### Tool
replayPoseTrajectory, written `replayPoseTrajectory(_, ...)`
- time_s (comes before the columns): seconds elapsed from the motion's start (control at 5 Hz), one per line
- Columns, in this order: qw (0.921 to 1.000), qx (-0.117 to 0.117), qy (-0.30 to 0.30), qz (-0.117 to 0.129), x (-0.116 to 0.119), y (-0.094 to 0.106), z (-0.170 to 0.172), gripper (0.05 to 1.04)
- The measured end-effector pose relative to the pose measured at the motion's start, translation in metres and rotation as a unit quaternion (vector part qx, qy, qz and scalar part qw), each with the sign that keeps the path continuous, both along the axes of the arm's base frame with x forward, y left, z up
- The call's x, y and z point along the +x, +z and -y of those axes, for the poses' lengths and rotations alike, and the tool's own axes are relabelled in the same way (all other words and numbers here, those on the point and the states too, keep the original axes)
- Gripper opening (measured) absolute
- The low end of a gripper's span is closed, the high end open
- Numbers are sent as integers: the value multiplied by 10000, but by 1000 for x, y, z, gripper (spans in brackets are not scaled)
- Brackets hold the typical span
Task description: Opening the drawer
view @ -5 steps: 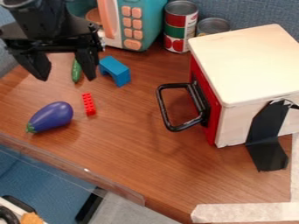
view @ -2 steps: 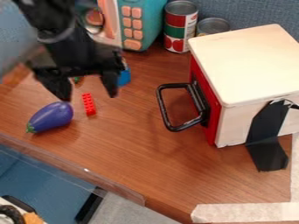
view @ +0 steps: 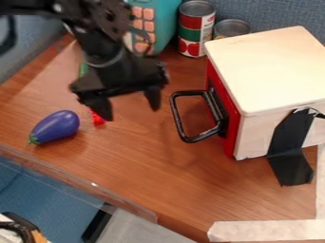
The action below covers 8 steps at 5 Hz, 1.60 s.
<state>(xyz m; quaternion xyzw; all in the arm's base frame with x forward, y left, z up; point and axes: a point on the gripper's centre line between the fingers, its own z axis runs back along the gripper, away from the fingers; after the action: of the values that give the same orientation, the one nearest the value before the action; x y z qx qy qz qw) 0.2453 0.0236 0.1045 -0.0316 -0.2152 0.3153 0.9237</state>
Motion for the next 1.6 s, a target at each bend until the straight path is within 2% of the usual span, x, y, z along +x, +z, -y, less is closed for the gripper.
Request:
replayPoseTrajectory(0.4,9987,-301,393,70,26,-17,11,999)
replayPoseTrajectory(0.6,9985,-294,453,-15,36,-28,16,999)
replayPoseTrajectory(1.0,9979,-293,581,-36,54,-39,29,999)
replayPoseTrajectory(1.6,9976,-183,643,-160,61,-55,38,1000)
